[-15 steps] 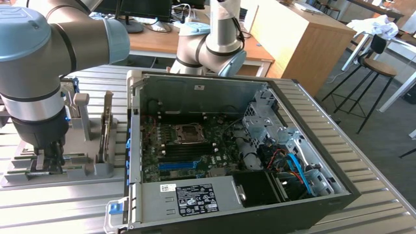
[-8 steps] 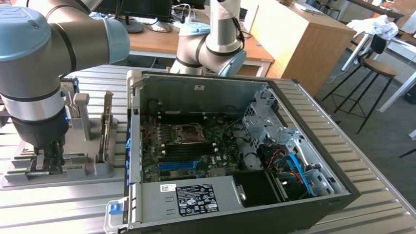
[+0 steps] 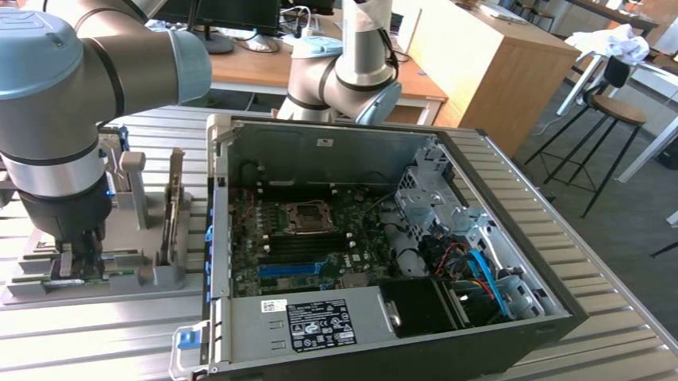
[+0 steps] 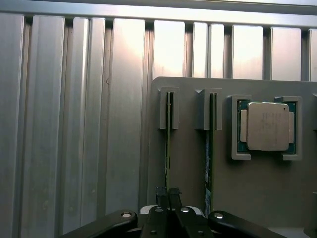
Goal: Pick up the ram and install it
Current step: 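Pick up the ram and move it above insertion slot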
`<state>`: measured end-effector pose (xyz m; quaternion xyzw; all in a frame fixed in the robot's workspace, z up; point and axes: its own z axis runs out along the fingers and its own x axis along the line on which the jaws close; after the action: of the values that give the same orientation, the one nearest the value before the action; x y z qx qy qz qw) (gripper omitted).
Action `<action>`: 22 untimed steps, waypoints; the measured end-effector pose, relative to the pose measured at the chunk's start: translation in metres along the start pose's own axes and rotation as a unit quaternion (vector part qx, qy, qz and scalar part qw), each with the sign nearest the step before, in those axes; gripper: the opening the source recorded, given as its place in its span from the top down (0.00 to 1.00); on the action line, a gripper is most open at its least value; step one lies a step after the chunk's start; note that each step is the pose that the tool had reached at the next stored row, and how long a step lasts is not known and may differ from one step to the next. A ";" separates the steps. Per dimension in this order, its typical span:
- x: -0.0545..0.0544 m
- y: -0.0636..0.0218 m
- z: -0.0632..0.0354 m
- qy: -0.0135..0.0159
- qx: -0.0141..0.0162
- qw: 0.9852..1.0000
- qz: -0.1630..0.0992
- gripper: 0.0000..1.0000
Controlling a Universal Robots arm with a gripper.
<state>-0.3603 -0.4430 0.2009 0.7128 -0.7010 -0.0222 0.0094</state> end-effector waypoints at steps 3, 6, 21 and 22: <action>0.000 0.0000 0.0000 0.000 0.000 1.000 0.000 0.89; 0.000 0.0000 0.0000 0.000 0.000 1.000 0.000 0.89; 0.000 0.0004 -0.0090 0.000 0.000 1.000 0.000 0.89; 0.000 0.0005 -0.0102 0.000 0.000 1.000 0.000 0.89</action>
<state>-0.3603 -0.4430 0.2111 0.7127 -0.7010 -0.0222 0.0094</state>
